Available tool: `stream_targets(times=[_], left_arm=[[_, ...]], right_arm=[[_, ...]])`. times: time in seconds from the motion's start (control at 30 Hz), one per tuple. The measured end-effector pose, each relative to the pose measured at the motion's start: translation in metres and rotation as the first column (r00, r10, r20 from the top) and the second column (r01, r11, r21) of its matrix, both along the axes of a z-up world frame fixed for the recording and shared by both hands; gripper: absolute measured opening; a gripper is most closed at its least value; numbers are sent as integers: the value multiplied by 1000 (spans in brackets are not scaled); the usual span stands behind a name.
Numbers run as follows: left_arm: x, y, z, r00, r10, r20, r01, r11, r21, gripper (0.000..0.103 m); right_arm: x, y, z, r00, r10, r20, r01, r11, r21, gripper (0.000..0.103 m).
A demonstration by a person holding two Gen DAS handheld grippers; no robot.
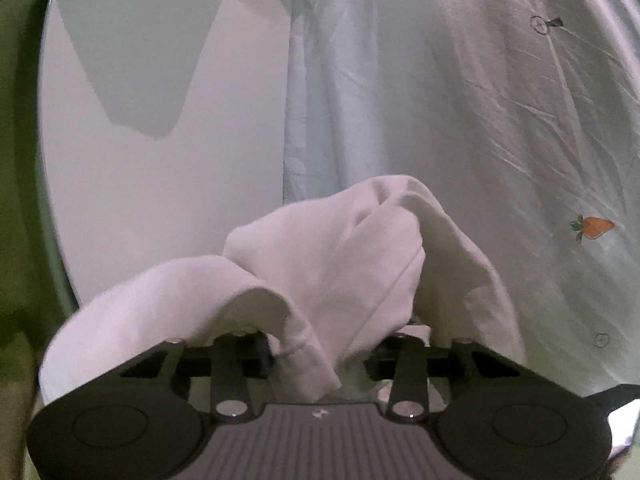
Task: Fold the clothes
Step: 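Grasp the white shirt from the pile with both grippers, then lift the white shirt with both grippers and lay it on the mat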
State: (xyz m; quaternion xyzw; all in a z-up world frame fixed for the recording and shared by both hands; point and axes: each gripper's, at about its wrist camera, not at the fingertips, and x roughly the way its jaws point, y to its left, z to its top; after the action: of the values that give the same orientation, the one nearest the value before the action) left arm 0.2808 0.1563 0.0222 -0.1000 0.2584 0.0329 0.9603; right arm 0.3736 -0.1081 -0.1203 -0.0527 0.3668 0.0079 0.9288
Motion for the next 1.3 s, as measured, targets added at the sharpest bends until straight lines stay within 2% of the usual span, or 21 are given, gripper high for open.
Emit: stream_targets(times=[0.03, 0.13, 0.23, 0.37, 0.53, 0.7, 0.9, 1.03, 1.2, 1.3], left_arm=[[-1, -2, 2, 1000, 10, 10, -10, 1000, 6, 36], [-8, -5, 13, 998, 45, 51, -45, 999, 6, 31], [-13, -13, 33, 991, 60, 116, -66, 997, 49, 27], [-19, -30, 63, 980, 35, 196, -51, 996, 78, 20], [-35, -72, 90, 963, -48, 264, 14, 992, 126, 19], [-56, -136, 105, 932, -150, 329, 89, 977, 194, 18], [-90, -205, 133, 886, -233, 402, 166, 967, 193, 17], [-111, -255, 148, 853, -275, 443, 214, 959, 184, 13], [-134, -322, 147, 869, -263, 420, 244, 965, 99, 11], [-152, -362, 130, 891, -274, 362, 277, 960, 45, 12]], right_arm=[[-5, -6, 5, 999, -22, 24, 21, 1000, 21, 22], [-23, -20, 23, 992, -78, 97, 73, 996, 53, 19], [-47, -39, 46, 973, -156, 171, 143, 986, 89, 17], [-81, -70, 69, 945, -236, 227, 212, 969, 126, 17], [-126, -112, 89, 902, -329, 279, 296, 943, 154, 17], [-179, -163, 102, 849, -427, 311, 389, 904, 181, 16], [-236, -225, 121, 783, -515, 350, 470, 857, 209, 16], [-269, -268, 131, 744, -562, 362, 512, 827, 230, 16], [-309, -336, 147, 713, -576, 399, 544, 814, 203, 16], [-336, -391, 161, 676, -597, 432, 580, 793, 188, 16]])
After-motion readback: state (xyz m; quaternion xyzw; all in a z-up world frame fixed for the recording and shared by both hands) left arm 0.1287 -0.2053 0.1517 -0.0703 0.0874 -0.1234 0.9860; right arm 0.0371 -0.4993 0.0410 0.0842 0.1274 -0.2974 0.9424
